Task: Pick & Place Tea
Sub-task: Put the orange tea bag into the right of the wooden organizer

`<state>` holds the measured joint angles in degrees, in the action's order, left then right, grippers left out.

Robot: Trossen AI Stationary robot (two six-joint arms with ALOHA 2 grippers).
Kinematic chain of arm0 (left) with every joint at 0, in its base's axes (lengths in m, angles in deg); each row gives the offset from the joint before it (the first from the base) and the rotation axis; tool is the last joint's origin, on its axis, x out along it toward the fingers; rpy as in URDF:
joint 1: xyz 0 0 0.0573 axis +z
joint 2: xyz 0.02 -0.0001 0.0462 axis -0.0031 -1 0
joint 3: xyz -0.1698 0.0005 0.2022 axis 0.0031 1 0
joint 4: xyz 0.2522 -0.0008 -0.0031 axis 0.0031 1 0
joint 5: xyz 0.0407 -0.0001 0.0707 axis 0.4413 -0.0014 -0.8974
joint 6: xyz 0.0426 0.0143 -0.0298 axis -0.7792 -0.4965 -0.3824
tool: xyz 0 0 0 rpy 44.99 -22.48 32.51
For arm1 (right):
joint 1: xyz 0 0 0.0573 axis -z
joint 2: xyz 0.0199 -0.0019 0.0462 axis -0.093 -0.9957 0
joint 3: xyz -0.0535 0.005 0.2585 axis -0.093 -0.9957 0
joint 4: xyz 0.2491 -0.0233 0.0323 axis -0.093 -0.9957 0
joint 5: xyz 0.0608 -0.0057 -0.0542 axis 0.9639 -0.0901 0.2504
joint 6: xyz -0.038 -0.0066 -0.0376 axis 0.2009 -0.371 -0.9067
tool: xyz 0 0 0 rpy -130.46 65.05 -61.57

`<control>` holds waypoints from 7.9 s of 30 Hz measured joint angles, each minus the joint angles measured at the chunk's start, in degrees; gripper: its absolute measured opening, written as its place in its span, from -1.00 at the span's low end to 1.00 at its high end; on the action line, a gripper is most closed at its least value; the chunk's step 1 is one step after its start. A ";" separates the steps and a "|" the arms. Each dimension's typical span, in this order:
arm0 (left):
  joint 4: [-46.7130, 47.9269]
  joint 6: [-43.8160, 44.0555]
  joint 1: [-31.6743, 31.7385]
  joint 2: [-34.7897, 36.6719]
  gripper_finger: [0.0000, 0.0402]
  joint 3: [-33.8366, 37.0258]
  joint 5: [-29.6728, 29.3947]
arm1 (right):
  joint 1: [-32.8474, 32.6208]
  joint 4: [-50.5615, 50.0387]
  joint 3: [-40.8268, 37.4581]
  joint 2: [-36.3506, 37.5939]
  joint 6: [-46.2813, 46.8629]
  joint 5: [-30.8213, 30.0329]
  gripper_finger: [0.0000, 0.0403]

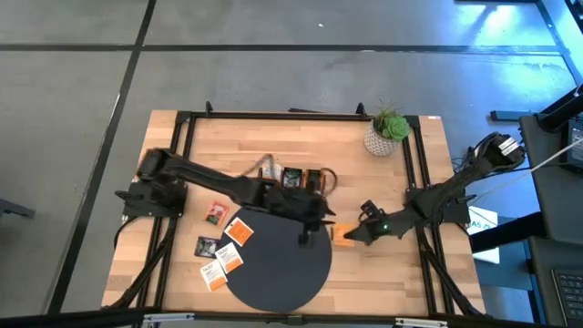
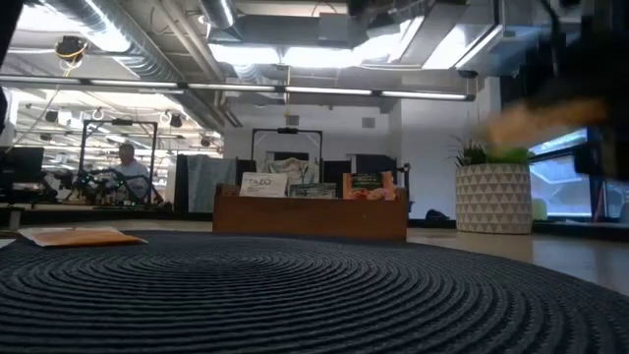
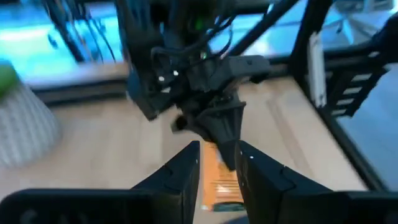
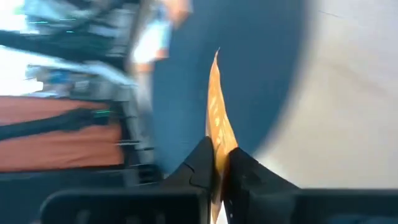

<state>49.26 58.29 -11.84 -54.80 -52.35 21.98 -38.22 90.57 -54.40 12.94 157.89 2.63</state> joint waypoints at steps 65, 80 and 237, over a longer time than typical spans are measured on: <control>-3.48 -70.37 -10.92 6.48 -0.54 -0.02 -23.43 | 3.59 28.05 9.90 0.24 -10.56 0.40 -0.79; -2.62 -69.35 -10.92 6.48 -0.90 -0.02 -23.67 | 3.54 28.03 9.89 0.24 -13.26 0.38 -0.78; 9.16 -0.30 10.30 31.70 -0.91 24.75 22.38 | 29.36 32.13 10.23 -28.76 -59.07 -15.99 -0.97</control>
<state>58.42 58.00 -1.54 -23.10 -27.60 44.37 -8.87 122.70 -44.17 -15.82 98.82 -13.36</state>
